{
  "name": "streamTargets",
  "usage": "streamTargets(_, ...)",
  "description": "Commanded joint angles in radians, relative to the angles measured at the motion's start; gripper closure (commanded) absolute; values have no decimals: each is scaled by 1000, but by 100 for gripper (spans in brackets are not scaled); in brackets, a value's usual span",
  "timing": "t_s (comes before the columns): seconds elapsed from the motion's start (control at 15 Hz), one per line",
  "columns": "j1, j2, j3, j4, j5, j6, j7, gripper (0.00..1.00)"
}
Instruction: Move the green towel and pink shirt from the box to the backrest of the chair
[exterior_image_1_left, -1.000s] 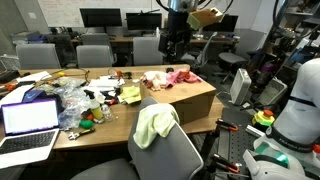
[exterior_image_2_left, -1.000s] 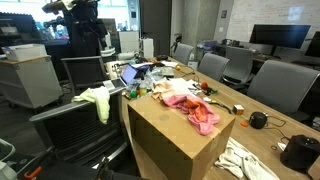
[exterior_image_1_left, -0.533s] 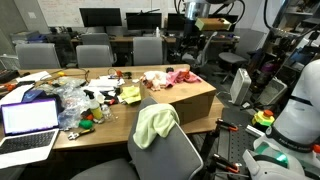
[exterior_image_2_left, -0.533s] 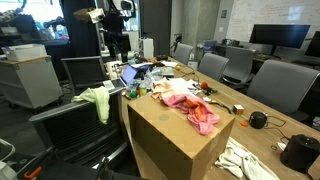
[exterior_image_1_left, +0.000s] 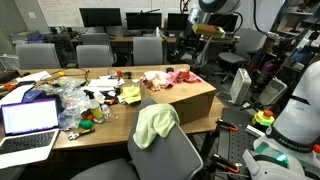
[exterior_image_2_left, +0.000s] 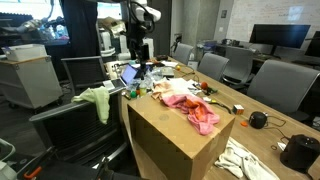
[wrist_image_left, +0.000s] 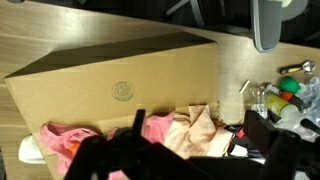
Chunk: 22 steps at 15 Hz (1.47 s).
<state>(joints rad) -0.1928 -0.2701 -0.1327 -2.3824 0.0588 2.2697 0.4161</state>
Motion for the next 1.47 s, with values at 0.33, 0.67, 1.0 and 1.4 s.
streamTargets(0.33,-78,202,-42,115,-57,77,125,0)
streamTargets(0.67,-71,315,-67,191,-53,62,166,0)
streamTargets(1.0,-72,414,-96,264,3,38,144,0)
streamTargets(1.4,-92,534,-131,341,101,-16,116,0)
